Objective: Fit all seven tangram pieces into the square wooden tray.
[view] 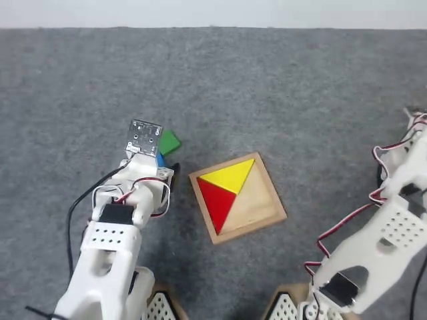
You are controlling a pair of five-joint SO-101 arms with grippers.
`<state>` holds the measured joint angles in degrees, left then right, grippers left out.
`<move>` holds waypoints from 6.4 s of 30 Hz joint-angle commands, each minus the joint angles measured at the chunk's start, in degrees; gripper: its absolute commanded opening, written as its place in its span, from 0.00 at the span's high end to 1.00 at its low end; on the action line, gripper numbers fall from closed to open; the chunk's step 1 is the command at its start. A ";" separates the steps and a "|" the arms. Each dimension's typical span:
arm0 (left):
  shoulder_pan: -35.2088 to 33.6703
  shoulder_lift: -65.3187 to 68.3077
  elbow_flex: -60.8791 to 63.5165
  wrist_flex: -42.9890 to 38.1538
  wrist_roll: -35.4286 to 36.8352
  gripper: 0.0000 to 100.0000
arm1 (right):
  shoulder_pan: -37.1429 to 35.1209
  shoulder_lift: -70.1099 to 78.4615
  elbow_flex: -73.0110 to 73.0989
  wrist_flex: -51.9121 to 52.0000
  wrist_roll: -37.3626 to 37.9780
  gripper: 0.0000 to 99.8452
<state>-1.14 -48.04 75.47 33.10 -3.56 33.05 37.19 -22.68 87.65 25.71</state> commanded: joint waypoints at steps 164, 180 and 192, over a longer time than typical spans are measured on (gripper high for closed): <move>-0.18 -1.23 -1.01 -0.62 -0.70 0.80 | -56.66 -24.92 30.15 -15.25 -8.97 0.73; -0.26 -1.23 -1.01 -0.62 -2.46 0.80 | -53.76 -39.08 36.92 -20.62 -9.49 0.71; -1.85 0.79 -13.67 16.00 -2.90 0.79 | -38.11 -57.19 66.02 -35.65 -9.85 0.92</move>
<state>-2.64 -48.04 68.62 43.38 -5.67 -8.09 -13.27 40.88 53.71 16.40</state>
